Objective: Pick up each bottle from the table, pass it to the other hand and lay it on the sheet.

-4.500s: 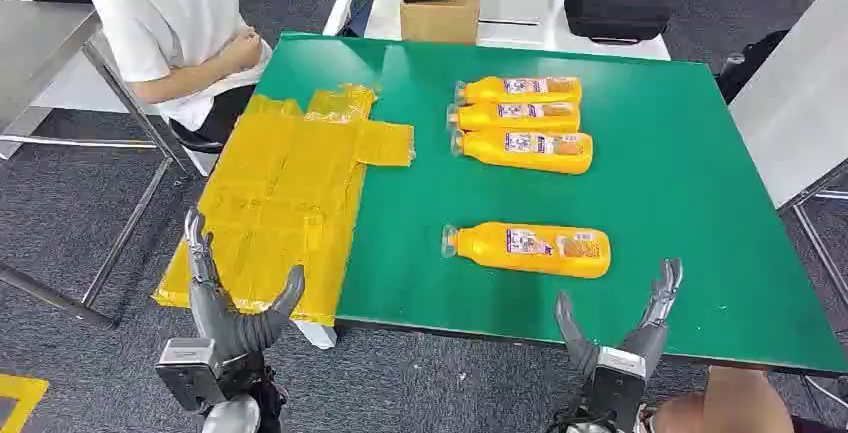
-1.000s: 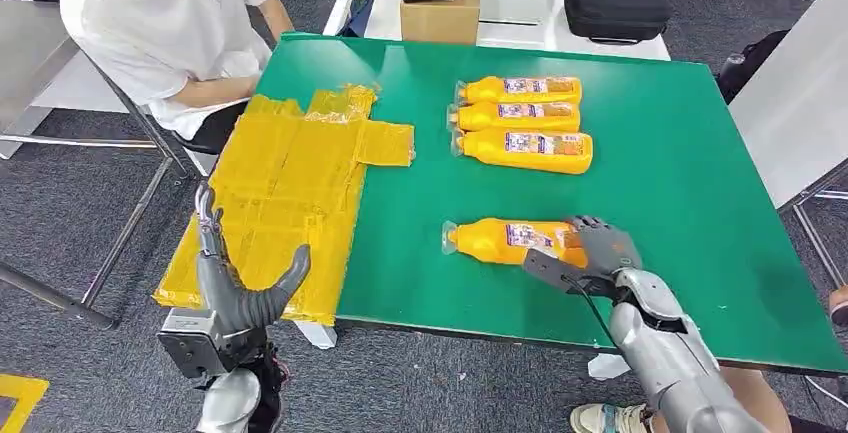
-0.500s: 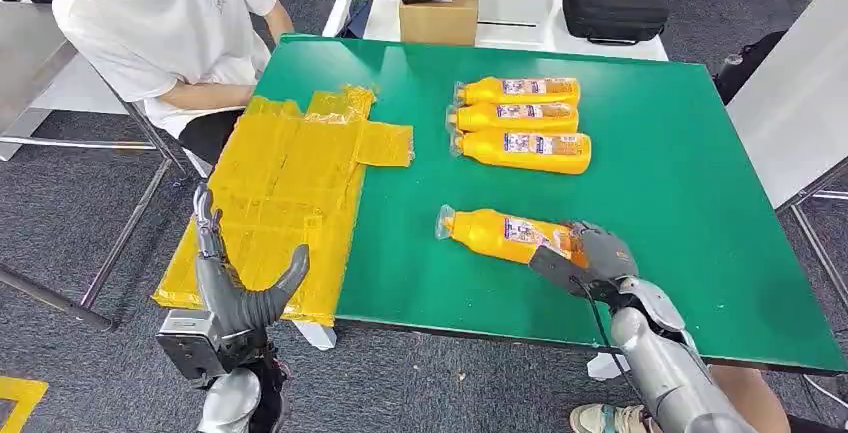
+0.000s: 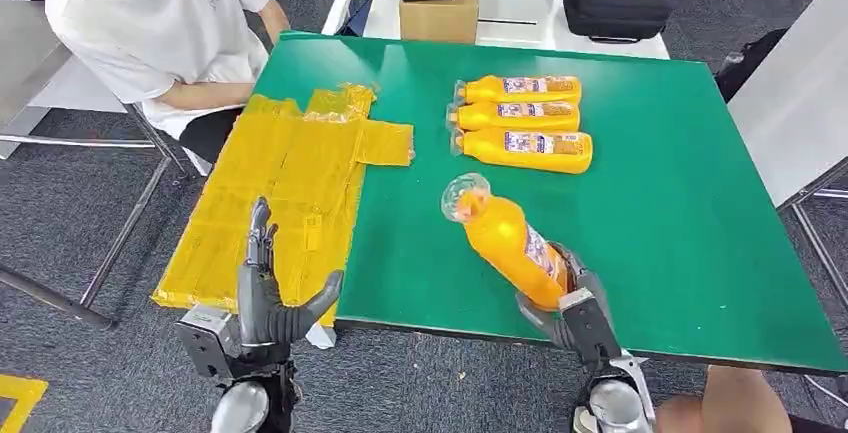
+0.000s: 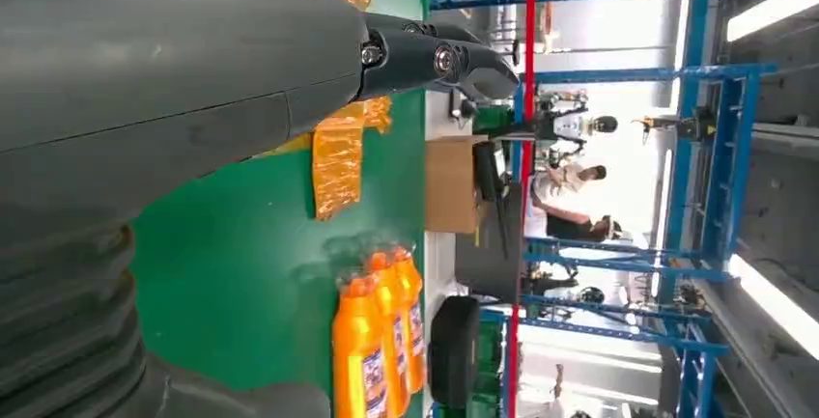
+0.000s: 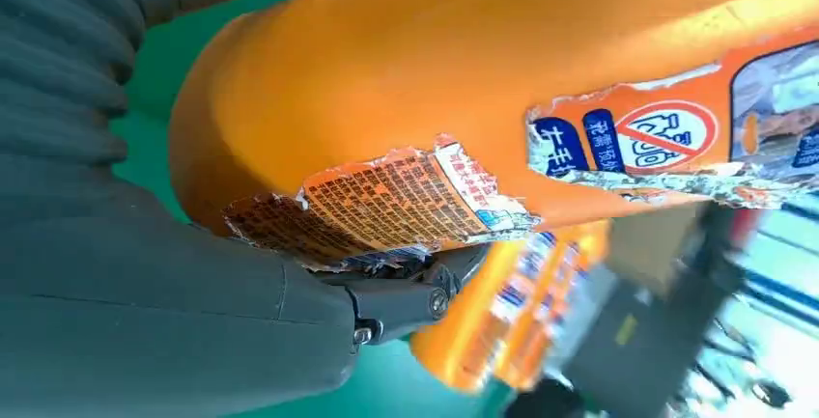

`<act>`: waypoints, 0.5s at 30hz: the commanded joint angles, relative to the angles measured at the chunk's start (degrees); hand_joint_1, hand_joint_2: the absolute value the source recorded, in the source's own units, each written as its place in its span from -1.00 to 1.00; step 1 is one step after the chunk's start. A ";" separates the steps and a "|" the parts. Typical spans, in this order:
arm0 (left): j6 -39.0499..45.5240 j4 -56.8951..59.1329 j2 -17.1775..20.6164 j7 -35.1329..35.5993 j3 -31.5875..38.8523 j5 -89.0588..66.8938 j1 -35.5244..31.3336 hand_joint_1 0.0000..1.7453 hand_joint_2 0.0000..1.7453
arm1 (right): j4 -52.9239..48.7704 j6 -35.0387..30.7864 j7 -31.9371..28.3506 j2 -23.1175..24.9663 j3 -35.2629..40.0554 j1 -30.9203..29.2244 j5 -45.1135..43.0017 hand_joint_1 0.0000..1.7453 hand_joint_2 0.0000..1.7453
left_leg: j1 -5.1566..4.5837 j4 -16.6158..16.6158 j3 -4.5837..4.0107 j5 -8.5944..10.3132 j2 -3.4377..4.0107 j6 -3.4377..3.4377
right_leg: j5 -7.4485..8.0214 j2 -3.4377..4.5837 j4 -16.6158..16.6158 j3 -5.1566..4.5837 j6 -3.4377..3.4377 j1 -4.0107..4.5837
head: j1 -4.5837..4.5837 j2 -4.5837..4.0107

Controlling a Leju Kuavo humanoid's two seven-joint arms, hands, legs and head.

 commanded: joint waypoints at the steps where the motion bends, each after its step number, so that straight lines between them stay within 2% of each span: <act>1: -9.05 4.22 4.35 5.61 -8.23 -2.23 -0.37 -1.00 1.00 | -13.89 -3.60 -5.19 11.06 -4.49 3.95 -11.37 1.00 1.00 | 0.00 0.00 0.20 -0.09 0.09 -0.10 | -0.11 0.01 0.05 0.15 -0.14 0.01 | 0.02 0.00; 3: -14.17 4.91 4.96 5.34 -11.20 -1.81 -0.56 -1.00 1.00 | -13.49 -5.15 -6.39 12.12 -1.69 2.30 -12.77 1.00 1.00 | -0.01 -0.03 0.14 -0.06 0.09 -0.09 | -0.06 0.09 0.03 0.09 -0.12 0.00 | 0.02 0.00; 4: -15.57 4.87 5.18 5.09 -12.32 -1.79 -0.64 -1.00 1.00 | -11.98 -4.66 -5.07 11.88 0.18 1.26 -13.07 1.00 1.00 | -0.02 -0.03 0.11 -0.05 0.18 -0.07 | -0.02 0.15 0.03 0.04 -0.10 -0.01 | 0.00 0.00; 7: -19.55 3.72 6.63 4.02 -15.22 -1.27 -0.88 -1.00 1.00 | -3.38 -1.14 -1.32 9.44 7.82 -2.74 -6.95 1.00 1.00 | 0.03 -0.05 0.25 -0.08 0.31 -0.09 | -0.03 0.20 -0.03 0.17 -0.13 0.05 | 0.02 0.00; 9: -24.62 3.39 6.73 4.70 -15.85 2.00 -1.57 -1.00 1.00 | 3.15 -1.72 -4.09 10.70 11.27 -4.53 -2.59 1.00 1.00 | 0.05 -0.07 0.20 -0.04 0.32 -0.06 | 0.03 0.24 -0.06 0.13 -0.08 0.06 | 0.04 0.00; 11: -24.72 3.40 6.59 4.84 -15.84 2.05 -1.75 -1.00 1.00 | 4.45 -2.50 -4.84 11.29 11.59 -4.65 -2.23 1.00 1.00 | 0.09 -0.12 0.39 -0.10 0.62 -0.12 | 0.04 0.44 -0.10 0.26 -0.15 0.11 | 0.02 0.00; 12: -24.72 3.40 6.59 4.84 -15.84 2.05 -1.75 -1.00 1.00 | 4.45 -2.50 -4.84 11.29 11.59 -4.65 -2.23 1.00 1.00 | 0.10 -0.09 0.28 -0.06 0.48 -0.10 | 0.04 0.29 -0.09 0.21 -0.13 0.12 | 0.02 -0.02; 14: -37.53 5.49 6.27 9.27 -15.03 17.65 -2.35 -1.00 1.00 | 7.54 -1.38 -4.95 11.01 16.17 -5.64 2.14 1.00 1.00 | 0.06 -0.11 0.33 -0.05 0.35 -0.10 | -0.02 0.14 -0.07 0.24 -0.14 0.08 | 0.02 0.00; 15: -33.85 4.55 6.15 6.09 -15.19 12.69 -2.47 -1.00 1.00 | 9.83 -1.69 -5.57 12.58 18.51 -5.28 3.71 1.00 1.00 | 0.10 -0.14 0.49 -0.09 0.37 -0.13 | -0.05 0.16 -0.12 0.39 -0.18 0.13 | 0.02 0.00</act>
